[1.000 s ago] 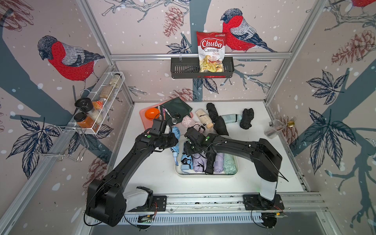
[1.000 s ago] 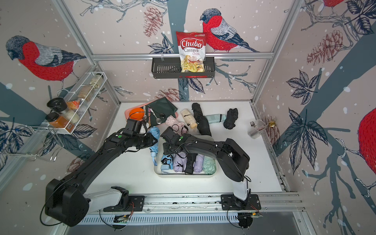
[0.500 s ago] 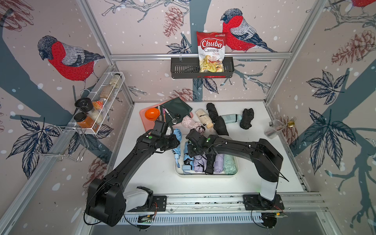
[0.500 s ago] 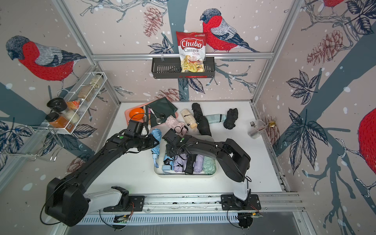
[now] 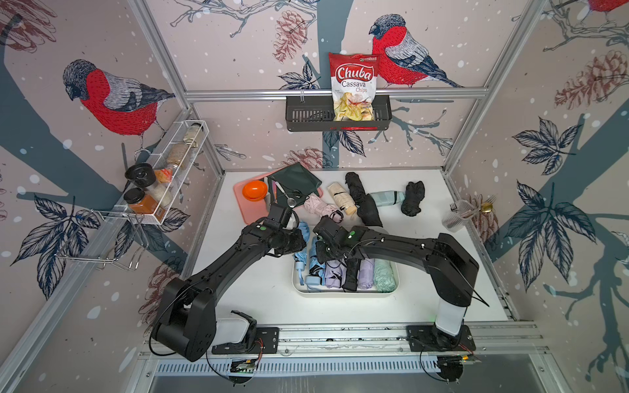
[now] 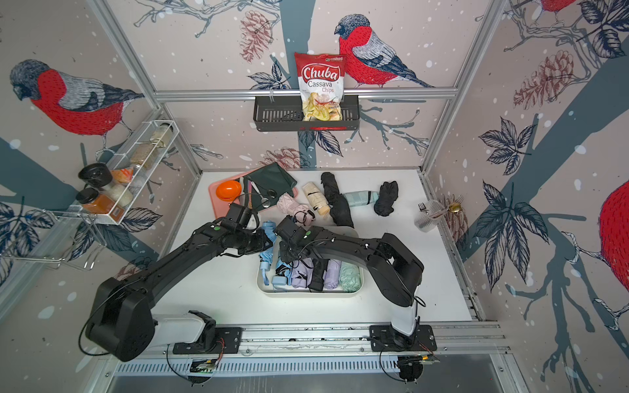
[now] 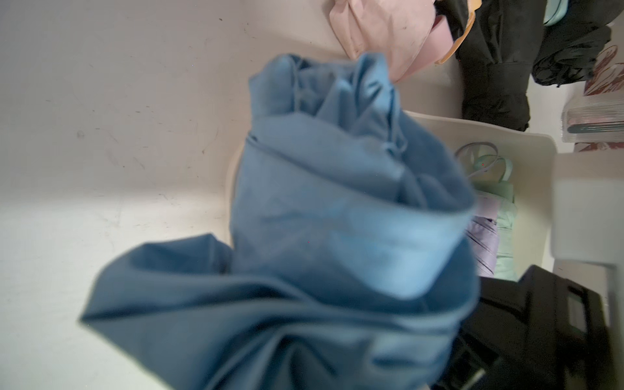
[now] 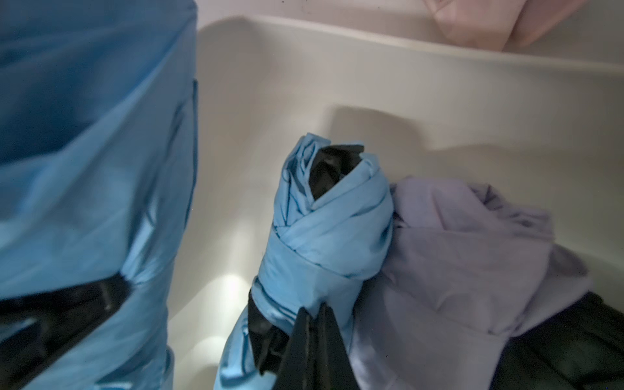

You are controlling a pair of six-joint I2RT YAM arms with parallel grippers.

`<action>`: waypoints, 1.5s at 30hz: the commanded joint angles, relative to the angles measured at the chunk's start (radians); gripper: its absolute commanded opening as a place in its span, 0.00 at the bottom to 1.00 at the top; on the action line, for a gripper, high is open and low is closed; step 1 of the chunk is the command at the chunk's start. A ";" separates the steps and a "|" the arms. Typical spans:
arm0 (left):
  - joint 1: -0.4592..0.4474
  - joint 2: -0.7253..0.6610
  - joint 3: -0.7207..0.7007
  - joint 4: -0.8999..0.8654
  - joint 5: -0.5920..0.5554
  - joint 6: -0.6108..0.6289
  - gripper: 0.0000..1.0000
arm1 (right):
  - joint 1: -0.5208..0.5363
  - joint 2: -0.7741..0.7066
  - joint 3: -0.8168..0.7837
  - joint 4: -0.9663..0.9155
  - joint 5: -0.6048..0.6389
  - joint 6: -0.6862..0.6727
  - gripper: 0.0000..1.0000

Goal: Put the umbrella into the storage box
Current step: Place the umbrella in the storage box.

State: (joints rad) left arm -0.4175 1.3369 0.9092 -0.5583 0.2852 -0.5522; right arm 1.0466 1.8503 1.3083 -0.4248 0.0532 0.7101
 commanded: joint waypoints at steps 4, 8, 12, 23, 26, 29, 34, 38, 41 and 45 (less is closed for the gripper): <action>-0.029 0.042 -0.012 0.028 -0.049 0.018 0.00 | -0.001 -0.005 0.000 0.009 0.015 0.012 0.00; -0.038 0.071 -0.036 0.028 -0.029 0.019 0.00 | -0.001 -0.005 0.001 0.012 0.016 0.013 0.00; -0.044 0.095 -0.051 0.036 -0.022 0.022 0.02 | -0.001 -0.004 0.001 0.017 0.013 0.013 0.00; -0.052 0.082 -0.043 0.012 -0.019 0.028 0.59 | -0.004 0.002 0.001 0.035 -0.001 0.008 0.00; -0.052 0.045 -0.019 -0.026 -0.053 0.025 0.63 | -0.002 0.003 0.001 0.040 -0.005 0.007 0.00; -0.052 0.019 0.003 -0.054 -0.092 0.012 0.59 | -0.001 0.003 0.000 0.044 -0.007 0.005 0.00; -0.052 0.010 0.008 -0.060 -0.104 0.004 0.54 | 0.000 0.001 -0.001 0.047 -0.011 0.004 0.00; -0.052 0.019 -0.012 -0.019 -0.081 -0.010 0.42 | 0.000 0.000 -0.004 0.050 -0.012 0.003 0.00; -0.053 0.031 -0.035 0.025 -0.038 -0.023 0.37 | 0.000 0.002 -0.006 0.057 -0.022 0.002 0.00; -0.057 0.056 -0.062 0.067 -0.025 -0.035 0.33 | 0.001 0.003 -0.005 0.060 -0.028 -0.001 0.00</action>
State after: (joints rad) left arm -0.4694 1.3796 0.8604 -0.5388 0.2344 -0.5720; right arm 1.0447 1.8542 1.3022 -0.4038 0.0441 0.7101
